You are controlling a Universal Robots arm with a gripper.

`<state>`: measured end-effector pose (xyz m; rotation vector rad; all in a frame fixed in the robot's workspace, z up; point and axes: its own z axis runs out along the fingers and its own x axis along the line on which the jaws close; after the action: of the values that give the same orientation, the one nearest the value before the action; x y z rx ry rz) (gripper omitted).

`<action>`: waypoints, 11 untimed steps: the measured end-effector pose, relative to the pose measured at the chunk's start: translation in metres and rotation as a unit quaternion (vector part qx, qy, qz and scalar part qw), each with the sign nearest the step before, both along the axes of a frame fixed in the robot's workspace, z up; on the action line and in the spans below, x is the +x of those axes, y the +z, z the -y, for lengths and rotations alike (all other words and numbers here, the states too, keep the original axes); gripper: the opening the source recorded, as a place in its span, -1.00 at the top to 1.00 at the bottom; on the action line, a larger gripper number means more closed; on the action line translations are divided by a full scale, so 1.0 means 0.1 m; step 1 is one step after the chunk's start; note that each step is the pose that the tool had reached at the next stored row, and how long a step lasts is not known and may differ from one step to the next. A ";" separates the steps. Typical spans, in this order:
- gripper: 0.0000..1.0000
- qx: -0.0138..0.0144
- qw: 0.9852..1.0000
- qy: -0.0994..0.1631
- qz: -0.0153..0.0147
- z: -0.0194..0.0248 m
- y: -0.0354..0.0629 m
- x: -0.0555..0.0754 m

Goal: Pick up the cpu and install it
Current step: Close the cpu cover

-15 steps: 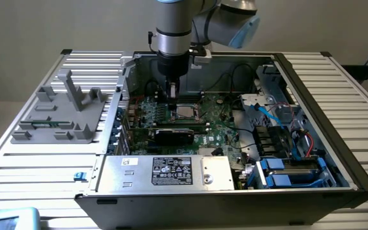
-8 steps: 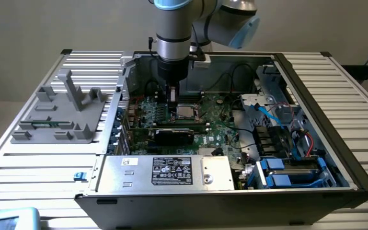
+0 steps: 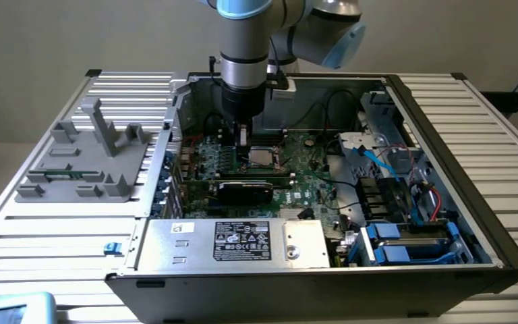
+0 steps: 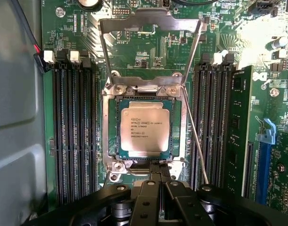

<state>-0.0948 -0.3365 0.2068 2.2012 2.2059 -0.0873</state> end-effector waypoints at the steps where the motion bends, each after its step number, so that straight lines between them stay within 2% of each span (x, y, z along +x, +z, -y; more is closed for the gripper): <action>1: 0.78 0.000 1.000 0.000 0.000 -0.002 -0.005 0.00; 11: 0.78 0.000 1.000 0.000 0.000 -0.016 -0.032 0.01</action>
<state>-0.0938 -0.3349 0.2035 2.2010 2.2060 -0.0877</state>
